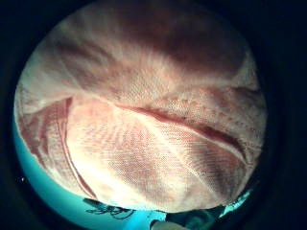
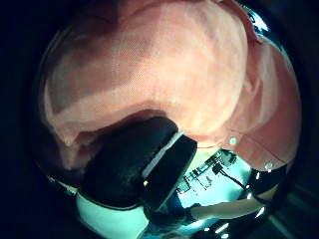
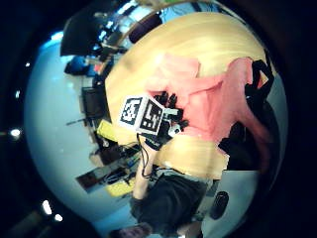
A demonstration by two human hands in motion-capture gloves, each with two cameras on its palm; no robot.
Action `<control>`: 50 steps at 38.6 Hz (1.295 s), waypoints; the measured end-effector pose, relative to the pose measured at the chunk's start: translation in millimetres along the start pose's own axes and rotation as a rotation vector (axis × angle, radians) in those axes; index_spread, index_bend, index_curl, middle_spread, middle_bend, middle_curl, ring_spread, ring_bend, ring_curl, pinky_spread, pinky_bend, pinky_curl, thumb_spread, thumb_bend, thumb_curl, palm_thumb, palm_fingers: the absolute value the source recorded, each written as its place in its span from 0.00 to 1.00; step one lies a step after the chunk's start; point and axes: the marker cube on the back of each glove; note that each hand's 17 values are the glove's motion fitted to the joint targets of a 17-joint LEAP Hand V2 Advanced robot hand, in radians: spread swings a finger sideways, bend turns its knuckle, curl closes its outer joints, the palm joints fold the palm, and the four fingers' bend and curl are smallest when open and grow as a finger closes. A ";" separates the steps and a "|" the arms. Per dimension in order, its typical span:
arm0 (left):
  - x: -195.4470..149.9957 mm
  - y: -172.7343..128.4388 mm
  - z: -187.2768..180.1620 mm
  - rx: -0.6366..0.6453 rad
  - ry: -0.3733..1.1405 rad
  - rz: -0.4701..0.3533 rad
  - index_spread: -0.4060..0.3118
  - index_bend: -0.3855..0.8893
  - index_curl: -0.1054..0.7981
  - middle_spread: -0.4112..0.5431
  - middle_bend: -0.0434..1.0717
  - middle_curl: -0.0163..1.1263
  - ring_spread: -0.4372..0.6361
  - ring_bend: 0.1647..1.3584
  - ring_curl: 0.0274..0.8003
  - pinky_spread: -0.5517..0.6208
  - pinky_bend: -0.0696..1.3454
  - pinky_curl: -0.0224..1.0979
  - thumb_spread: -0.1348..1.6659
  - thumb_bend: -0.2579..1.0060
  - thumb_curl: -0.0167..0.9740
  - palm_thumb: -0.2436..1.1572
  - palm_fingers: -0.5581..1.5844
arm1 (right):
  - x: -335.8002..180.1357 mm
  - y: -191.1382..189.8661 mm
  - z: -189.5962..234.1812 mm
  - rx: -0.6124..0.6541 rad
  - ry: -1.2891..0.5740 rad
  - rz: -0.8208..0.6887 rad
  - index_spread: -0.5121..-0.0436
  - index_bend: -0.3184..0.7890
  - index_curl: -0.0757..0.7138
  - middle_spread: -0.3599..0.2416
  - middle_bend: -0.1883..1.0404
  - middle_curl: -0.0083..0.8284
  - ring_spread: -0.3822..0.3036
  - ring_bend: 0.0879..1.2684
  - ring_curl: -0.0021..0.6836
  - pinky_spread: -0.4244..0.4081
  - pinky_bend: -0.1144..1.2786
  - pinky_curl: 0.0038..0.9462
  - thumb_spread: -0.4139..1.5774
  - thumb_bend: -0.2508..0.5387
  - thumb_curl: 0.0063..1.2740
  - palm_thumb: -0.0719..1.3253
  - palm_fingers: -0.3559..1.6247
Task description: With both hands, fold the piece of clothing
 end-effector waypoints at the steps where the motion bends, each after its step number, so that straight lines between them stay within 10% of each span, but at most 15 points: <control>1: -0.1 0.8 -0.2 -0.004 0.018 0.015 0.38 0.39 0.36 0.67 0.19 0.23 0.84 0.41 0.33 0.87 0.47 0.32 0.58 0.17 0.27 0.15 0.23 | -1.7 -2.0 -0.5 0.039 0.000 -0.027 0.63 0.42 0.57 0.35 0.44 0.61 0.22 0.57 0.71 0.16 0.57 0.47 0.43 0.29 0.48 0.81 0.82; 12: -19.3 19.5 -22.6 -0.008 0.113 0.004 0.40 0.40 0.35 0.69 0.20 0.23 0.83 0.42 0.33 0.86 0.45 0.32 0.58 0.17 0.27 0.16 0.23 | -19.5 54.2 -14.5 0.205 0.034 -0.034 0.63 0.43 0.58 0.34 0.44 0.62 0.23 0.57 0.72 0.17 0.57 0.47 0.41 0.28 0.51 0.81 0.82; 35: -150.1 94.7 -108.7 0.350 0.078 -0.453 0.48 0.48 0.47 0.65 0.20 0.25 0.79 0.36 0.29 0.84 0.34 0.29 0.76 0.23 0.28 0.33 0.31 | -160.5 37.1 92.9 0.021 0.033 -0.151 0.65 0.41 0.59 0.36 0.49 0.65 0.23 0.58 0.73 0.17 0.56 0.48 0.40 0.28 0.55 0.78 0.82; 40: -166.5 94.1 -109.5 0.421 0.073 -0.487 0.48 0.46 0.48 0.63 0.19 0.25 0.77 0.35 0.29 0.84 0.33 0.29 0.81 0.23 0.26 0.34 0.32 | -179.2 23.5 118.8 -0.100 -0.166 -0.139 0.61 0.30 0.50 0.41 0.41 0.60 0.26 0.57 0.70 0.15 0.59 0.47 0.55 0.26 0.52 0.70 0.73; 50: -178.8 105.3 -104.1 0.339 0.115 -0.536 0.48 0.43 0.49 0.62 0.19 0.25 0.75 0.36 0.30 0.83 0.32 0.30 0.87 0.24 0.24 0.36 0.33 | -183.0 27.8 88.5 0.046 -0.281 -0.305 0.54 0.35 0.43 0.45 0.32 0.55 0.34 0.44 0.62 0.30 0.57 0.44 0.75 0.30 0.42 0.63 0.67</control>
